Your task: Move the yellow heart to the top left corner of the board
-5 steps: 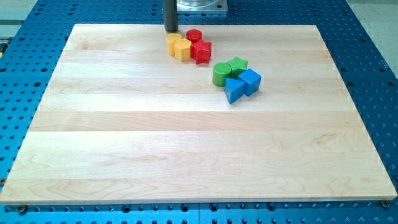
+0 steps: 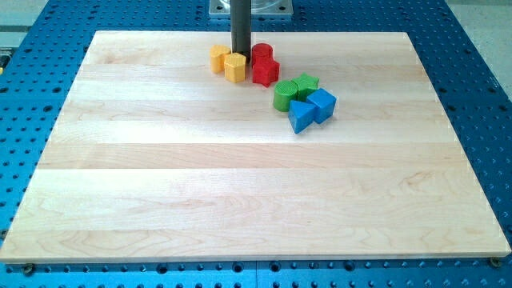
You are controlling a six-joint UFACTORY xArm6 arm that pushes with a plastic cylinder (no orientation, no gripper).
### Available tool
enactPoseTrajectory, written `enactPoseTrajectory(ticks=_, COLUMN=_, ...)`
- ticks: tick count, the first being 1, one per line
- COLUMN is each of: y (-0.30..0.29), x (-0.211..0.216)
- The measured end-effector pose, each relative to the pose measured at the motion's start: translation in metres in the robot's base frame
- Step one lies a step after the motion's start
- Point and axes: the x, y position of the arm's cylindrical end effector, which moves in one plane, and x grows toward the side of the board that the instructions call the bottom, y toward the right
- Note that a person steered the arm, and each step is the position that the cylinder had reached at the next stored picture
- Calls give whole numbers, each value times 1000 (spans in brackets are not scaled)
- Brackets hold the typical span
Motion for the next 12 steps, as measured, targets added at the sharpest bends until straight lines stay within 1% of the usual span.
enactPoseTrajectory(ticks=1, y=-53, x=0)
enactPoseTrajectory(ticks=2, y=-81, x=-10)
enactPoseTrajectory(ticks=3, y=-38, x=13)
enactPoseTrajectory(ticks=4, y=-7, x=20)
enactPoseTrajectory(ticks=5, y=-78, x=23)
enactPoseTrajectory(ticks=6, y=-136, x=48)
enactPoseTrajectory(ticks=7, y=-167, x=56)
enactPoseTrajectory(ticks=8, y=-163, x=24)
enactPoseTrajectory(ticks=9, y=-148, x=51)
enactPoseTrajectory(ticks=10, y=-145, x=36)
enactPoseTrajectory(ticks=11, y=-161, x=29)
enactPoseTrajectory(ticks=12, y=-129, x=38)
